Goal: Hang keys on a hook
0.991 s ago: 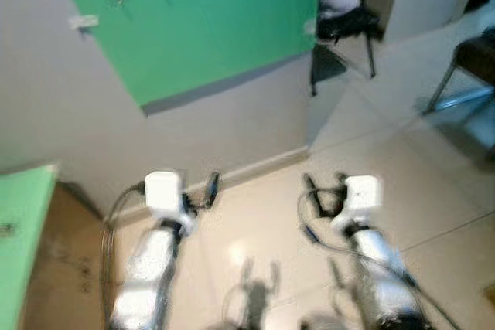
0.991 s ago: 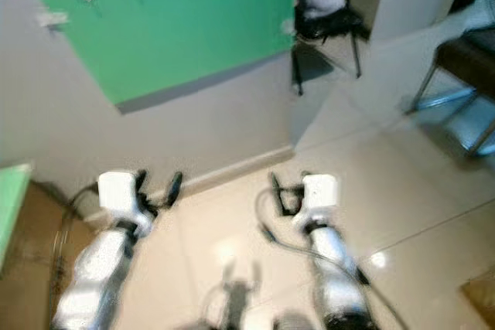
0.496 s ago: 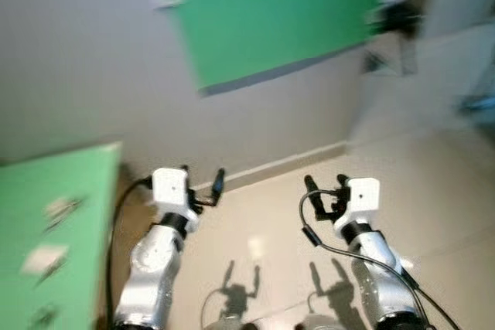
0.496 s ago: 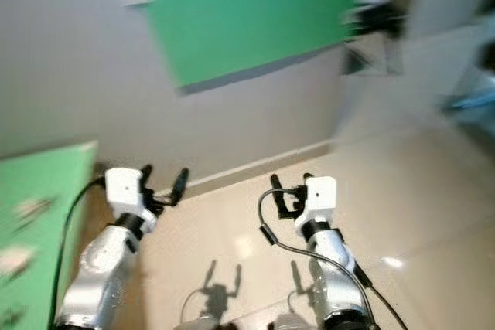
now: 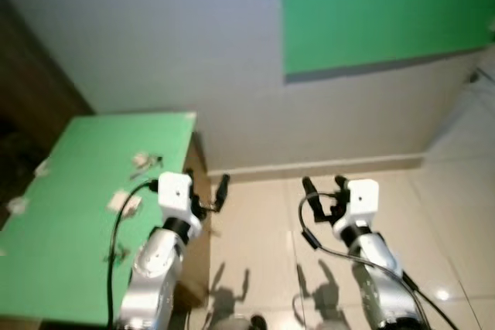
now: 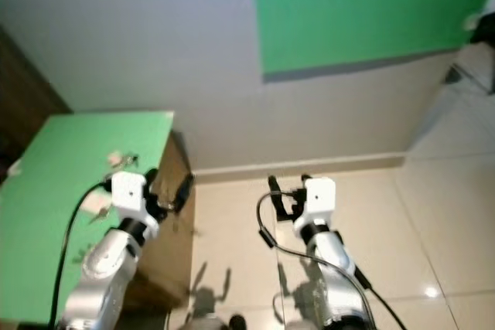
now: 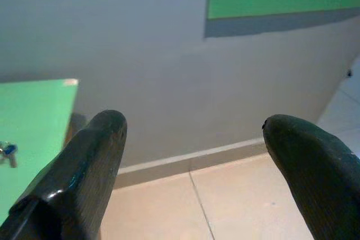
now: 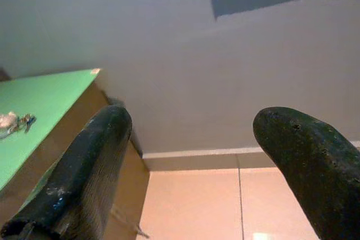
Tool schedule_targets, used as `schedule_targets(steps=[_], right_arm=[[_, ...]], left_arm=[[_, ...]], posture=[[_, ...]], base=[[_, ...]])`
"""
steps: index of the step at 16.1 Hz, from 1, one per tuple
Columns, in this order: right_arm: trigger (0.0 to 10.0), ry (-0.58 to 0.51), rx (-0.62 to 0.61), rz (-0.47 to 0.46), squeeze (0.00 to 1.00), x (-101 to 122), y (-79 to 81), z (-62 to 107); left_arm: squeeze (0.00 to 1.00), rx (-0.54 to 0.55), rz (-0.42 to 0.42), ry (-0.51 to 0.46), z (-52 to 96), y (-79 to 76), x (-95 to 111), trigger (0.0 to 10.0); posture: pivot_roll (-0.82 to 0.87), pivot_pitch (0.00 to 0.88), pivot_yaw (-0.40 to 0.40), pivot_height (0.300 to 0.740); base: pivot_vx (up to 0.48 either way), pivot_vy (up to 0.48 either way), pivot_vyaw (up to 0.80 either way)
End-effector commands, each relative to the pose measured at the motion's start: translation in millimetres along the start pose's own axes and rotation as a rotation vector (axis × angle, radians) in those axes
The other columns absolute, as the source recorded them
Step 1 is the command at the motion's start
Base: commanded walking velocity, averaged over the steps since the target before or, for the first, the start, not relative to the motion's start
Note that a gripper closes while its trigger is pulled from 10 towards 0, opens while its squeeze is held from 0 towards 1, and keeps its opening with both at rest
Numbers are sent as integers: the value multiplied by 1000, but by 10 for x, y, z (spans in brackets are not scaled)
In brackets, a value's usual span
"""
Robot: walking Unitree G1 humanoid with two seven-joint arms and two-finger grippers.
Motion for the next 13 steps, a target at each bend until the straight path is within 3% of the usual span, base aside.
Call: schedule_targets(steps=[1, 5, 6, 7, 9, 12, 13], right_arm=[[10000, -39, 28, 7, 0, 85, 83, -19], [10000, -42, 22, -8, 0, 89, 91, -12], [10000, -61, 0, 0, 0, 128, 41, 7], [10000, -76, -6, 20, 0, 177, 9, 21], [10000, -86, -4, 33, 0, 250, -39, 21], [10000, -31, -41, 23, 0, 157, -133, -3], [10000, -21, -25, 21, 0, 131, -99, -5]], left_arm=[[0, -20, -22, -12, -2, -12, 35, 10000], [0, -12, -4, -7, 9, 29, 10, 10000], [0, 29, 38, -44, 73, 114, 37, 10000], [0, 65, 22, -50, 170, 180, -10, 10000], [0, 61, 33, -5, 246, 148, -171, 10000], [0, 52, -11, 13, 163, 106, -170, 10000], [0, 59, -10, 18, 107, 127, -145, 10000]], posture=[[-224, 49, 140, 740], [-228, 40, 140, 740], [-234, 39, 137, 740], [-236, 40, 131, 740], [-237, 44, 124, 740], [-235, 44, 119, 740], [-233, 44, 121, 740]], base=[[0, 0, 587], [0, 0, 581], [0, 0, 575], [0, 0, 575], [0, 0, 575], [0, 0, 190], [0, 0, 0]])
Point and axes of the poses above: a point about 5 cm out from each wrist's last joint towards the gripper, its own z axis pointing back from the gripper into the wrist, its own x axis along the axis of the wrist's last joint, y = z × x, the point moved 6 cm from there along -z, pointing out of the wrist towards the gripper, and after that the axes turned 6 degrees about -z, right-handed, at the moved point
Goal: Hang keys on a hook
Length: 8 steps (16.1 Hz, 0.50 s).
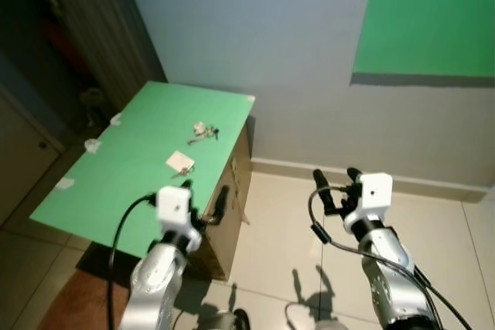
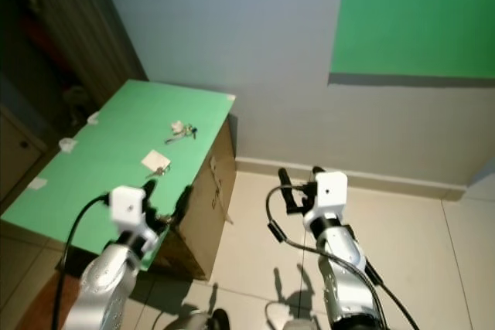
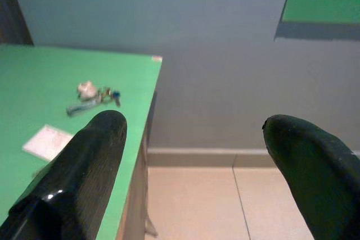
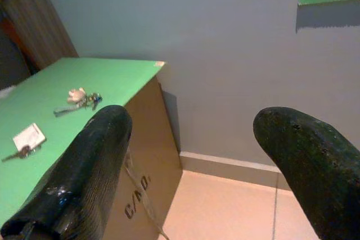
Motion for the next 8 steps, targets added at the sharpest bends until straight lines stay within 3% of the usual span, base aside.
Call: schedule_targets(steps=[1, 8], right_arm=[[10000, 19, 17, -16, 0, -60, 71, 13], [10000, 58, 0, -17, 0, -199, 64, 65]], left_arm=[[0, 7, -30, 12, -32, 62, 18, 10000], [0, -40, -140, -5, -120, -7, 104, 10000]], posture=[[-233, 44, 126, 740], [-239, 46, 139, 740]], base=[[0, 0, 0], [0, 0, 0]])
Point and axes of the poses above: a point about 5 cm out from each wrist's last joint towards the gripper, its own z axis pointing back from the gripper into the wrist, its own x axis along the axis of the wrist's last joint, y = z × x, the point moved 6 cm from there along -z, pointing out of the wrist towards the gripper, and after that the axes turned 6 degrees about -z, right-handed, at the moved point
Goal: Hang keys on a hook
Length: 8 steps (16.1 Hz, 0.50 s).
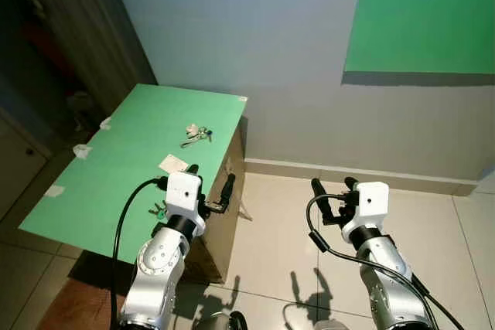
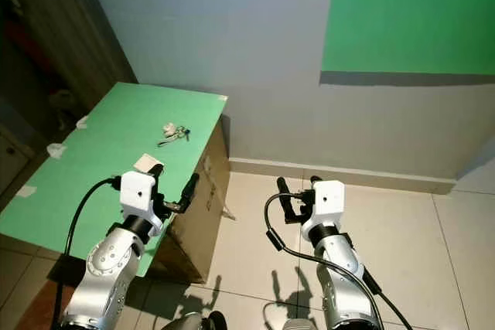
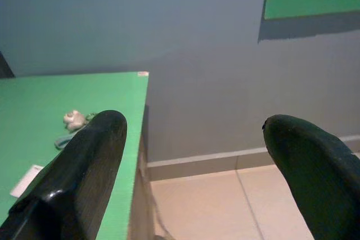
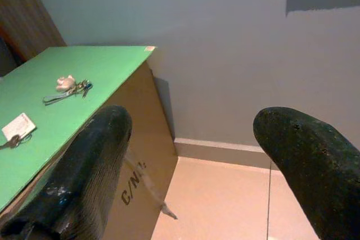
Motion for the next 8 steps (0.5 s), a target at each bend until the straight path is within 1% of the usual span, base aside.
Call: schedule_targets(steps=[1, 3, 5, 8], right_arm=[[10000, 14, 3, -2, 0, -48, 34, 5], [10000, 9, 3, 1, 0, -43, 33, 11], [10000, 11, 0, 4, 0, -66, 21, 28], [10000, 13, -2, 6, 0, -76, 23, 28]], left_arm=[[0, -20, -18, 6, -7, -17, -15, 10000], [0, -28, -25, 1, -24, -44, 10, 10000], [0, -74, -74, -12, -45, -147, 54, 10000], [0, -102, -98, -10, -62, -195, 55, 10000]], posture=[[-239, 47, 140, 740], [-240, 49, 140, 740], [-241, 50, 142, 740], [-243, 49, 146, 740]], base=[[401, 0, 0], [429, 0, 0], [448, 0, 0], [461, 0, 0]])
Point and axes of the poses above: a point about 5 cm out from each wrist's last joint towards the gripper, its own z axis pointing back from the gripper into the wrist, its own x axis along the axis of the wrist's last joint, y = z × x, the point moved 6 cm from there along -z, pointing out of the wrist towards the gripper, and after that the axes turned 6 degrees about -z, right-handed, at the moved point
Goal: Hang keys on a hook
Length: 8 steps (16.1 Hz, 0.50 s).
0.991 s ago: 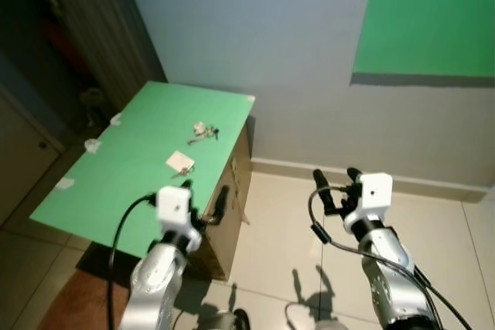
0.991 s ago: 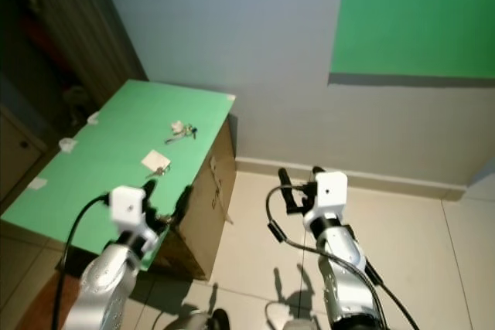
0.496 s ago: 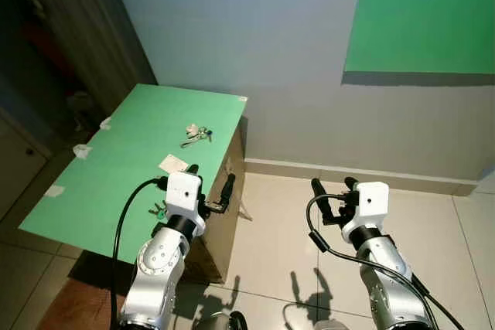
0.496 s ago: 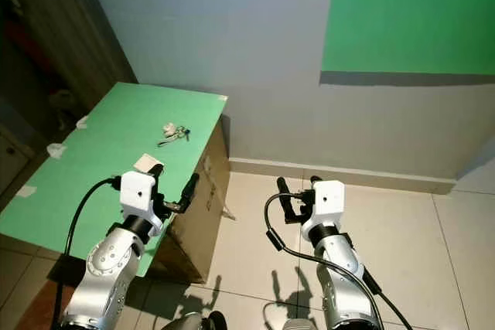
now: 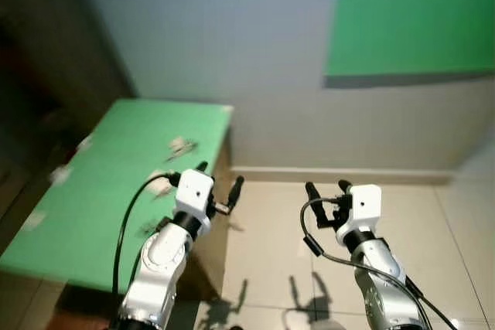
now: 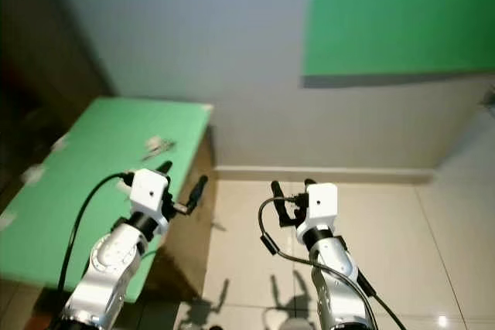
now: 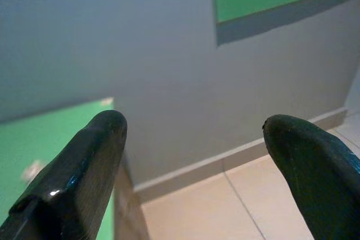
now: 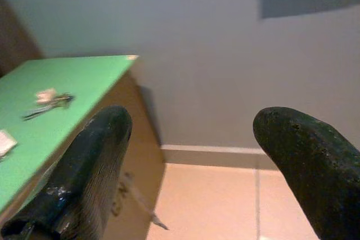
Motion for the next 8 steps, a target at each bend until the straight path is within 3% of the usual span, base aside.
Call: schedule_targets(steps=[1, 8], right_arm=[[10000, 0, -6, 2, 0, -8, -7, 0], [10000, 4, -7, 5, 0, -25, -25, 3]], left_arm=[[0, -37, -22, -1, -19, -76, 9, 10000], [0, -34, 8, 5, -53, -81, 0, 10000]], posture=[[-246, 46, 150, 740], [-254, 43, 152, 740]], base=[[469, 0, 0], [466, 0, 0]])
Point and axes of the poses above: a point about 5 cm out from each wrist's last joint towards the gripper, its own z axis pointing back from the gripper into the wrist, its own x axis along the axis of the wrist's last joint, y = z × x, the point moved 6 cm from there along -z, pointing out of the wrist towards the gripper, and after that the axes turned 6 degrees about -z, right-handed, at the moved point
